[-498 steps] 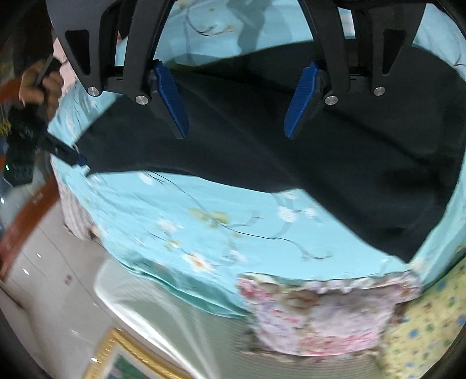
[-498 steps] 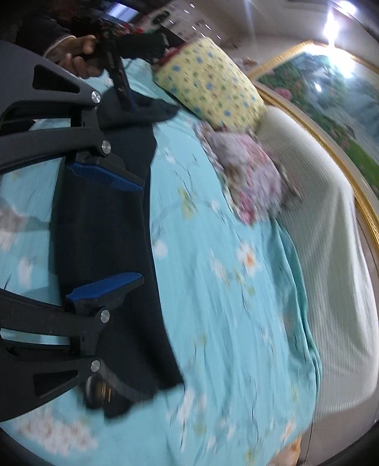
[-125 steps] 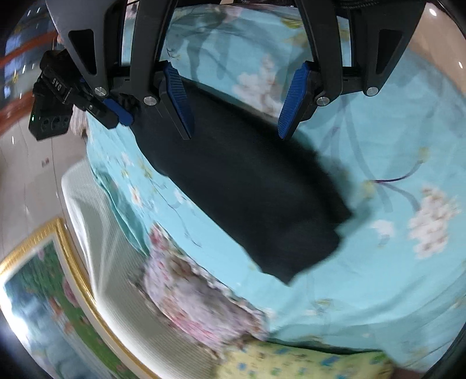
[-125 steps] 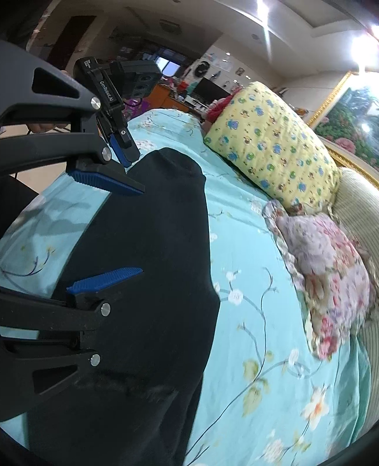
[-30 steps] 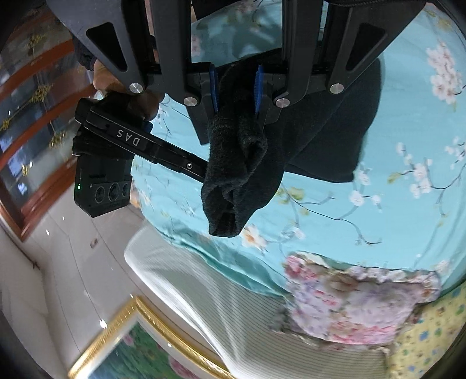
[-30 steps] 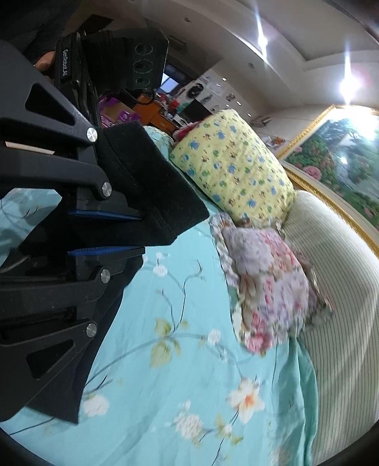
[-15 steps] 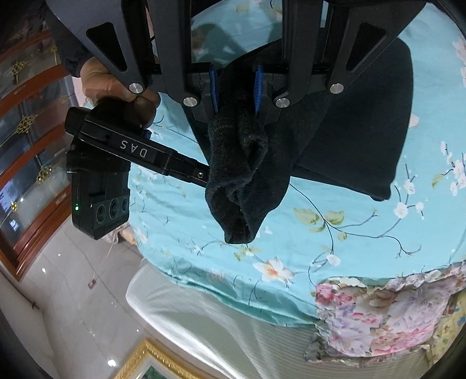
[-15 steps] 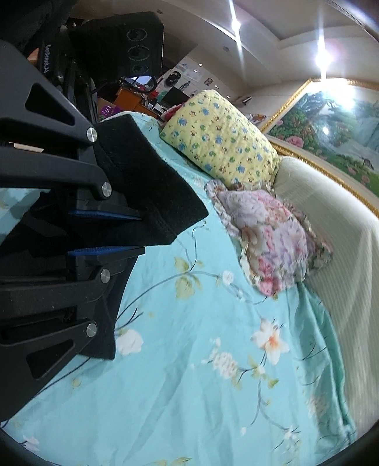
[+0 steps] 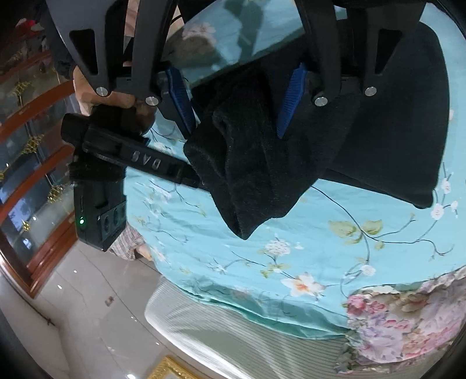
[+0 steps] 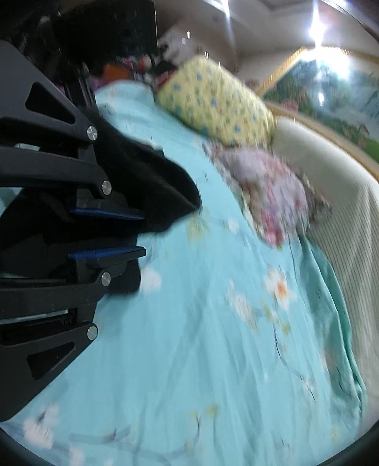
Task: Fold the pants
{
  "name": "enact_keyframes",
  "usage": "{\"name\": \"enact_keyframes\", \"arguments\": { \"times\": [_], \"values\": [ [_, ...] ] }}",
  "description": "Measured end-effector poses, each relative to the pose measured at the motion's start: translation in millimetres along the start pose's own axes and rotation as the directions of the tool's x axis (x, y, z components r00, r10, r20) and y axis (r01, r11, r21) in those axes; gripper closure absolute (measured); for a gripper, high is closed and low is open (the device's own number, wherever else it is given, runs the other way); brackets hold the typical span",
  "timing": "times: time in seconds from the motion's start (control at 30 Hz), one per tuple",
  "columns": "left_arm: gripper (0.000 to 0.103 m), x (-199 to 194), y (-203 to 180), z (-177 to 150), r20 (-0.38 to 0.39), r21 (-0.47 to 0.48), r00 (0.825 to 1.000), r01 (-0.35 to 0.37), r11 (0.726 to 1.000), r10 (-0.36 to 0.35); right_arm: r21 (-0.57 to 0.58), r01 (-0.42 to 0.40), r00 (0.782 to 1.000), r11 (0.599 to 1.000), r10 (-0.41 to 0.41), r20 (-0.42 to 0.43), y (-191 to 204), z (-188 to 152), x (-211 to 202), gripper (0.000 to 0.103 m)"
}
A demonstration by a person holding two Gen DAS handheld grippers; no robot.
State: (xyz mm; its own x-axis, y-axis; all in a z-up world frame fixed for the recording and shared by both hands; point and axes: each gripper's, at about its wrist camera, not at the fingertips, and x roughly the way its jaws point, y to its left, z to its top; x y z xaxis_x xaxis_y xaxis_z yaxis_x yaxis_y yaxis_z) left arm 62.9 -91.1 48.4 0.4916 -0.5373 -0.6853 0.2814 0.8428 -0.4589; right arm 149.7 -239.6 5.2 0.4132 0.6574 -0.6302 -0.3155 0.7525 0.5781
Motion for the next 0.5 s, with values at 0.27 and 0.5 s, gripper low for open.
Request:
{"name": "enact_keyframes", "arguments": {
  "times": [0.27, 0.5],
  "values": [
    [0.037, -8.4, 2.0, -3.5, -0.014, -0.016, 0.997, 0.073, 0.997, -0.073, 0.123, 0.066, 0.991, 0.990, -0.080, 0.110, -16.9, -6.3, -47.2, 0.037],
    [0.028, -28.9, 6.4, -4.7, 0.022, -0.026, 0.998, 0.060, 0.998, -0.060, 0.163, 0.072, 0.988, 0.984, -0.092, 0.121, -7.6, -20.2, -57.8, 0.028]
  ]
}}
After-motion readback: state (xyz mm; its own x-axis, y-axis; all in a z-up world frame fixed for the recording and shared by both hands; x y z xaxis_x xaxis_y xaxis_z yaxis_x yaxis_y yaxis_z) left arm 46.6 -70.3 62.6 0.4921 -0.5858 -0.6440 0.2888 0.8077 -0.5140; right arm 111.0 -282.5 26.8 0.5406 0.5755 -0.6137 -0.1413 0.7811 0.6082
